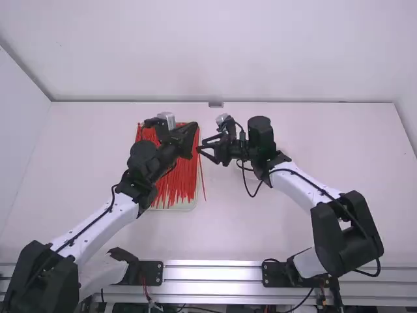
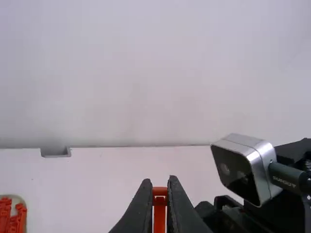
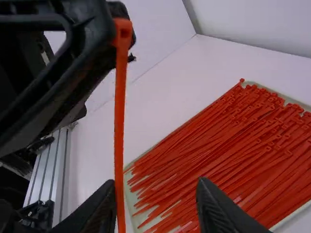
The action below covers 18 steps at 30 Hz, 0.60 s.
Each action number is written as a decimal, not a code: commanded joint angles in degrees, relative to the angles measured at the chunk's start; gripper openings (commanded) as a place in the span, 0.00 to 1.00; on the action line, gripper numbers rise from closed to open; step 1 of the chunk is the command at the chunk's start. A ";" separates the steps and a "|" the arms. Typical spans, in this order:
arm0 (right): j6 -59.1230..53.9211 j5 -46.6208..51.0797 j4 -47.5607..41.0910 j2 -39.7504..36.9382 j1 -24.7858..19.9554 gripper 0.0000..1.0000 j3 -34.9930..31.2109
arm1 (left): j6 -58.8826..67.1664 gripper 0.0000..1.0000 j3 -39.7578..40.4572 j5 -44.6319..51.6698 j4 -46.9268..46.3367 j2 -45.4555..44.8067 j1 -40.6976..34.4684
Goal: Fasten the cable tie
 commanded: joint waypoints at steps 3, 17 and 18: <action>0.26 -0.94 0.55 0.31 1.81 0.41 1.97 | -0.42 0.02 -0.33 0.72 1.57 0.57 -0.48; 0.24 -0.63 1.16 0.31 2.29 0.00 1.97 | 0.02 0.02 -0.33 -1.55 3.08 1.57 -0.68; 0.09 -0.52 1.16 0.31 2.32 0.00 1.97 | 0.07 0.03 -0.33 -1.81 3.06 1.57 -0.68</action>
